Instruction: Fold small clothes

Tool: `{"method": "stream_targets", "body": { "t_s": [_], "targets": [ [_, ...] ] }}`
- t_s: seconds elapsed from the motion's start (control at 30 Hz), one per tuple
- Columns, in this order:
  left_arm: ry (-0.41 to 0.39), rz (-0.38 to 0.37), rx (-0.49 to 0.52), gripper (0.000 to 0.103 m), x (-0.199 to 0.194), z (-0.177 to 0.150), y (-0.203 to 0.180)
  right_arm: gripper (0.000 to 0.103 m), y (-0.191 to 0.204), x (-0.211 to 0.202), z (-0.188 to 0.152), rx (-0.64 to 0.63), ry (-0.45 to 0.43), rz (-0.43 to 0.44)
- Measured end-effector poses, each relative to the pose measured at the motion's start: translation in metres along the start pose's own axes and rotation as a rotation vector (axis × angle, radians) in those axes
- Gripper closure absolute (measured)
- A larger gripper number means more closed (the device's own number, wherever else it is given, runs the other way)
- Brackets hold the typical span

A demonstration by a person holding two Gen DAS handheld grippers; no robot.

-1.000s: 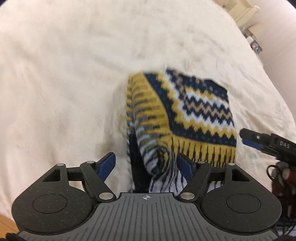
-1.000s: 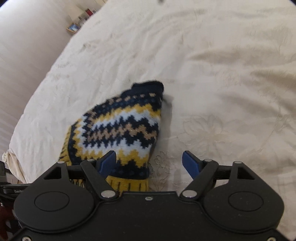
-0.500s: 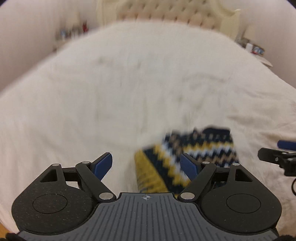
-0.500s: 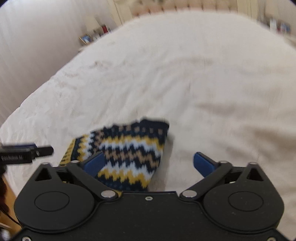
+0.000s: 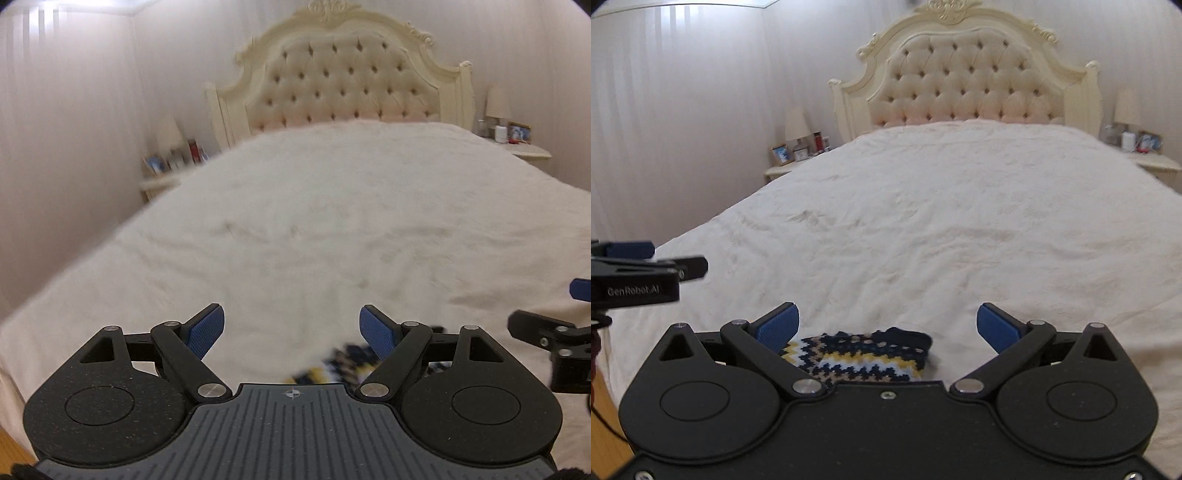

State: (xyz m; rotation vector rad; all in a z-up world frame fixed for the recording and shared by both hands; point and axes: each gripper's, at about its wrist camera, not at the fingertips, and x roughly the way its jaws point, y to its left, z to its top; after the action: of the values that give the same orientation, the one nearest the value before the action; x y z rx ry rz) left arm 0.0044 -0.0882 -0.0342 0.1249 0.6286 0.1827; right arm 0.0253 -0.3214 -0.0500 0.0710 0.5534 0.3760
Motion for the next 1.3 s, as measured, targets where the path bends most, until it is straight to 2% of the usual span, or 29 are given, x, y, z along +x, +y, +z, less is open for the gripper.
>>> {"method": "stream_targets", "body": {
  "t_s": [0.07,0.13,0.23,0.43,0.53,0.8,1.3],
  "targets": [
    [0.062,-0.025,-0.028,0.023,0.003,-0.004,0.002,0.001,0.004,-0.007,-0.002,-0.022,0.002,-0.079],
    [0.121,-0.033,-0.041,0.023,0.005,-0.008,0.004,0.001,0.007,-0.008,-0.003,-0.031,0.045,-0.138],
    [0.196,-0.047,-0.053,0.023,0.009,-0.015,0.007,0.001,0.004,-0.005,-0.005,-0.02,0.119,-0.112],
    [0.362,-0.055,-0.085,0.024,0.015,-0.035,0.013,0.002,0.006,-0.011,-0.017,0.028,0.19,-0.104],
    [0.414,-0.053,-0.084,0.024,0.01,-0.046,0.014,0.002,0.012,-0.018,-0.026,0.044,0.231,-0.092],
    [0.501,-0.073,-0.081,0.024,0.003,-0.067,0.03,0.002,0.031,-0.024,-0.044,0.081,0.333,-0.077],
    [0.565,-0.134,-0.073,0.024,-0.013,-0.086,0.053,0.002,0.065,-0.045,-0.061,0.146,0.41,-0.153]
  ]
}}
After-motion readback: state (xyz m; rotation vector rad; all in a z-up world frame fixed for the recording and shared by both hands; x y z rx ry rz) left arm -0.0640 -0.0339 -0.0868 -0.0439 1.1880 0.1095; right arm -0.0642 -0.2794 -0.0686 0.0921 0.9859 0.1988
